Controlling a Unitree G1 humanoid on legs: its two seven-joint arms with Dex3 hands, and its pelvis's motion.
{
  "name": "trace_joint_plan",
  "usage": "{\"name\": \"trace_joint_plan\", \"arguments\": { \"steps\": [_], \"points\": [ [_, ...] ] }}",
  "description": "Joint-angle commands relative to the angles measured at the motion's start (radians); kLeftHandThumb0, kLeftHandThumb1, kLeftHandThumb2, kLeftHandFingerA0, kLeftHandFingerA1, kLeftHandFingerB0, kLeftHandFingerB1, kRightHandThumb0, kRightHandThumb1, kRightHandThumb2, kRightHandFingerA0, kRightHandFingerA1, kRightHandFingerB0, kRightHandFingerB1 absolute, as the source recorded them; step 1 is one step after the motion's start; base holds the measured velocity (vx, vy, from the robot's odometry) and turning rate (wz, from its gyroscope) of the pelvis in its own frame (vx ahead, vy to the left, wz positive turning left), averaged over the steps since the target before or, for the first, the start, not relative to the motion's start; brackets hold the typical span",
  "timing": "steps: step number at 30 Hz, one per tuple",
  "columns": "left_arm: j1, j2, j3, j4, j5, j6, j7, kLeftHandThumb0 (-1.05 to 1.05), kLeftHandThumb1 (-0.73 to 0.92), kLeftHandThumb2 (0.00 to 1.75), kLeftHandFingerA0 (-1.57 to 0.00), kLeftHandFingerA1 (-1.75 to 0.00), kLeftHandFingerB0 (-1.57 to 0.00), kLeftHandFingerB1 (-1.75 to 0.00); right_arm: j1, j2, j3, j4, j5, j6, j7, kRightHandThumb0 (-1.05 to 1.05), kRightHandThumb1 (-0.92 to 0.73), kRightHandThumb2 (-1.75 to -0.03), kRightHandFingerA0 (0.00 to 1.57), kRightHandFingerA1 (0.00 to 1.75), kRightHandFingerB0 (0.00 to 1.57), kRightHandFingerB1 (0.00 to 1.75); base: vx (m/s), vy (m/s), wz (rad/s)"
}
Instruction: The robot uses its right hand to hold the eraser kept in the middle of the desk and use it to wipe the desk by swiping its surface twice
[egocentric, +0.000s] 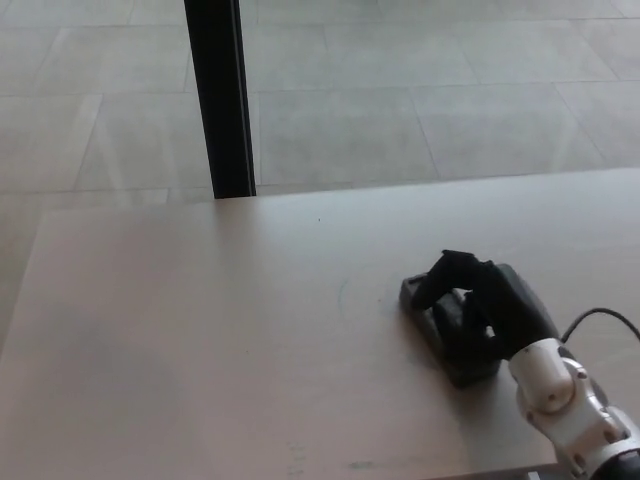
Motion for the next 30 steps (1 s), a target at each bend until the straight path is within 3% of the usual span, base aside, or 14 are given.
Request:
{"name": "trace_joint_plan", "arguments": {
  "steps": [1, 5, 6, 7, 8, 15, 17, 20, 22, 23, 27, 28, 29, 30],
  "points": [
    [-0.003, 0.017, -0.014, -0.003, 0.006, -0.024, 0.002, -0.60, 0.92, 0.79, -0.47, -0.94, -0.37, -0.71, 0.102, 0.063, 0.069, -0.032, -0.023, 0.054, 0.100, -0.27, -0.43, -1.32, 0.90, 1.75, 0.77, 1.60, 0.00, 0.000, 0.00],
    [-0.007, 0.015, -0.010, -0.003, -0.001, -0.017, 0.004, -0.60, 0.92, 0.79, -0.45, -0.93, -0.36, -0.70, 0.135, 0.097, 0.126, -0.089, -0.032, 0.036, 0.129, -0.26, -0.46, -1.32, 0.89, 1.75, 0.75, 1.59, 0.00, 0.000, 0.00],
    [-0.006, 0.012, -0.005, -0.010, -0.006, -0.010, 0.011, -0.58, 0.76, 1.17, -0.56, -0.87, -0.38, -0.70, 0.158, 0.120, 0.162, -0.125, -0.042, 0.023, 0.134, -0.27, -0.45, -1.29, 0.87, 1.74, 0.78, 1.57, 0.00, 0.000, 0.00],
    [-0.006, 0.013, -0.005, -0.011, -0.005, -0.009, 0.012, -0.58, 0.76, 1.17, -0.56, -0.87, -0.38, -0.70, 0.163, 0.122, 0.167, -0.133, -0.041, 0.024, 0.134, -0.27, -0.45, -1.29, 0.87, 1.74, 0.78, 1.57, 0.00, 0.000, 0.00],
    [-0.007, 0.015, -0.011, -0.007, 0.003, -0.016, 0.014, -0.61, 0.92, 0.76, -0.47, -0.97, -0.38, -0.72, 0.173, 0.123, 0.187, -0.157, -0.046, 0.027, 0.149, -0.28, -0.47, -1.26, 0.87, 1.74, 0.77, 1.57, 0.00, 0.000, 0.00],
    [0.000, 0.013, -0.014, -0.023, 0.002, -0.009, 0.015, -0.62, 0.92, 0.75, -0.47, -0.99, -0.37, -0.72, 0.199, 0.101, 0.222, -0.211, -0.050, 0.030, 0.170, -0.27, -0.46, -1.29, 0.90, 1.75, 0.79, 1.57, 0.00, 0.000, 0.00],
    [-0.004, 0.010, -0.011, -0.021, 0.001, -0.011, 0.026, -0.61, 0.92, 0.76, -0.45, -1.10, -0.38, -0.74, 0.186, 0.060, 0.220, -0.220, -0.072, 0.056, 0.176, -0.26, -0.47, -1.29, 0.87, 1.75, 0.76, 1.56, 0.00, 0.000, 0.00],
    [-0.006, 0.011, -0.010, -0.014, 0.003, -0.016, 0.032, -0.61, 0.92, 0.74, -0.49, -1.07, -0.39, -0.75, 0.170, 0.022, 0.202, -0.214, -0.079, 0.063, 0.166, -0.22, -0.47, -1.30, 0.88, 1.75, 0.76, 1.58, 0.00, 0.000, 0.00],
    [-0.001, 0.021, -0.019, -0.009, 0.012, -0.019, 0.019, -0.61, 0.92, 0.76, -0.50, -1.02, -0.38, -0.73, 0.133, -0.033, 0.180, -0.193, -0.101, 0.059, 0.131, -0.21, -0.52, -1.25, 0.86, 1.75, 0.75, 1.57, 0.00, 0.000, 0.00],
    [0.000, 0.022, -0.019, -0.008, 0.012, -0.022, 0.017, -0.61, 0.92, 0.76, -0.50, -1.01, -0.39, -0.74, 0.121, -0.047, 0.172, -0.189, -0.104, 0.075, 0.127, -0.24, -0.60, -1.08, 0.84, 1.75, 0.74, 1.50, 0.00, 0.000, 0.00],
    [-0.007, 0.011, -0.002, -0.011, -0.009, -0.016, 0.024, -0.62, 0.92, 0.75, -0.47, -1.01, -0.38, -0.73, 0.066, -0.118, 0.134, -0.125, -0.117, 0.085, 0.090, -0.27, -0.60, -1.06, 0.83, 1.75, 0.74, 1.50, 0.00, 0.000, 0.00],
    [-0.003, 0.012, -0.004, -0.013, -0.006, -0.022, 0.020, -0.61, 0.92, 0.76, -0.48, -1.00, -0.36, -0.73, 0.058, -0.141, 0.123, -0.099, -0.116, 0.087, 0.087, -0.27, -0.65, -0.93, 0.85, 1.73, 0.72, 1.44, 0.00, 0.000, 0.00],
    [0.005, 0.014, -0.005, -0.015, -0.004, -0.029, 0.009, -0.62, 0.92, 0.80, -0.44, -0.94, -0.33, -0.71, 0.046, -0.182, 0.107, -0.056, -0.118, 0.091, 0.075, -0.26, -0.59, -1.03, 0.87, 1.75, 0.73, 1.53, 0.00, 0.000, 0.00],
    [0.005, 0.017, -0.002, -0.011, -0.004, -0.028, 0.014, -0.59, 0.76, 1.18, -0.58, -0.90, -0.37, -0.71, 0.042, -0.203, 0.103, -0.032, -0.126, 0.090, 0.060, -0.25, -0.60, -0.98, 0.88, 1.75, 0.74, 1.50, 0.00, 0.000, 0.00]
  ]
}}
